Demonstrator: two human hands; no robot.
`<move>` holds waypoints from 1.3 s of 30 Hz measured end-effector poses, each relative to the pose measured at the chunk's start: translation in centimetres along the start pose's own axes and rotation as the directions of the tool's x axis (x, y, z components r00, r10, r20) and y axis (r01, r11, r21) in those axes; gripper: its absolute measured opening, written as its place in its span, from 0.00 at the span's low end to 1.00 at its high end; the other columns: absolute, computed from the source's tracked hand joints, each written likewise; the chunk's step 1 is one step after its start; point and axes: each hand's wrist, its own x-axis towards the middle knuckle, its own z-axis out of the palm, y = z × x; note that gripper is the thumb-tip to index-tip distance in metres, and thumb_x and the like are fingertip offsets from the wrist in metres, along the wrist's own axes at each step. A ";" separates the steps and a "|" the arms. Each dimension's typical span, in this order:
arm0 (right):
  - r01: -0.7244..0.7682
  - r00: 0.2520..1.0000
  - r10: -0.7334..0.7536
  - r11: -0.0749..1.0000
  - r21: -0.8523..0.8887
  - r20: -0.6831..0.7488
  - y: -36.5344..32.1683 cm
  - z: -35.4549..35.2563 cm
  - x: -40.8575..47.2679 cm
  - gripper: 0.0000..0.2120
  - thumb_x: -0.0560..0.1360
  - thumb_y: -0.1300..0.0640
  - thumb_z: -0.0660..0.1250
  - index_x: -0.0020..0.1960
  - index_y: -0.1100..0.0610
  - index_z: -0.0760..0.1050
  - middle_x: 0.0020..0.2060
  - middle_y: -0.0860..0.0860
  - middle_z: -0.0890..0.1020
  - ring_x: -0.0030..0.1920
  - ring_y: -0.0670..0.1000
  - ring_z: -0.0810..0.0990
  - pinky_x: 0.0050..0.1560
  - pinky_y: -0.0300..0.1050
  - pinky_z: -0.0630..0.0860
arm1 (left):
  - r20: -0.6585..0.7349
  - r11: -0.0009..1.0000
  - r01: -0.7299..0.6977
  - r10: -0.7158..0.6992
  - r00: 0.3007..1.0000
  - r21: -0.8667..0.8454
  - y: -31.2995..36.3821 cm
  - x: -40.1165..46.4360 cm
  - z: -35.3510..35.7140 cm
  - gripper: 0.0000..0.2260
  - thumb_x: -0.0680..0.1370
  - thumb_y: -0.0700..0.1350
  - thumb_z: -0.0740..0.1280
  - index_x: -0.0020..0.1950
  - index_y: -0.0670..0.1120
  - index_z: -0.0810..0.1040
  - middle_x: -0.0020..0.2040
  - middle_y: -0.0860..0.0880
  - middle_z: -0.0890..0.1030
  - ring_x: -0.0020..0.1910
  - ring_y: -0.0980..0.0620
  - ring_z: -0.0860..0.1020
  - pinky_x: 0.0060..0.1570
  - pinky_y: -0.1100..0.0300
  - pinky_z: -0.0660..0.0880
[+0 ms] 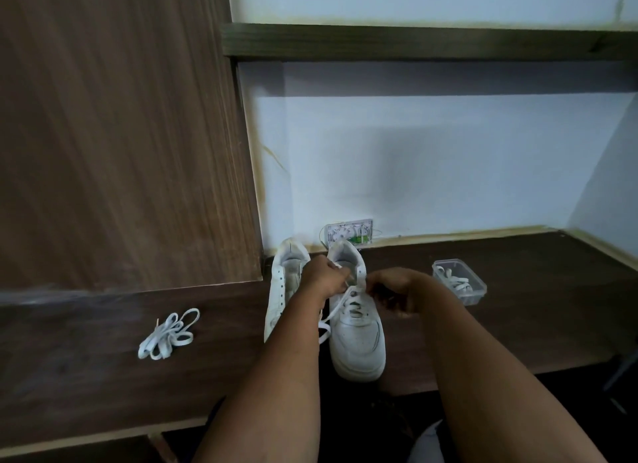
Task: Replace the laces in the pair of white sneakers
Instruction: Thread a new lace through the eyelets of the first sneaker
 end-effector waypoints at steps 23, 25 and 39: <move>0.211 0.949 -0.302 0.815 -0.540 -0.086 -1.7 1.0 -0.1 0.15 0.79 0.51 0.62 0.51 0.62 0.80 0.44 0.58 0.80 0.39 0.53 0.79 0.38 0.39 0.70 | 0.033 0.988 0.016 -0.011 0.999 -0.156 0.4 -0.5 -0.2 0.07 0.76 0.38 0.66 0.37 0.43 0.74 0.37 0.44 0.80 0.38 0.47 0.81 0.51 0.48 0.81; 0.135 0.982 -0.183 0.849 -0.512 -0.045 -1.5 -0.4 -0.8 0.10 0.77 0.54 0.63 0.45 0.60 0.78 0.36 0.56 0.76 0.29 0.49 0.71 0.31 0.39 0.68 | 0.042 0.980 0.023 -0.015 0.999 -0.196 0.3 -0.5 -0.2 0.07 0.77 0.37 0.65 0.38 0.42 0.74 0.37 0.44 0.78 0.37 0.49 0.80 0.50 0.50 0.81; 0.243 0.937 -0.348 0.714 -0.657 -0.032 -1.0 1.5 0.6 0.17 0.81 0.50 0.57 0.57 0.62 0.77 0.52 0.58 0.80 0.48 0.56 0.78 0.46 0.44 0.72 | 0.064 0.966 0.037 -0.021 0.998 -0.258 0.2 -0.4 -0.2 0.07 0.75 0.34 0.67 0.40 0.42 0.73 0.38 0.45 0.78 0.35 0.52 0.79 0.48 0.55 0.82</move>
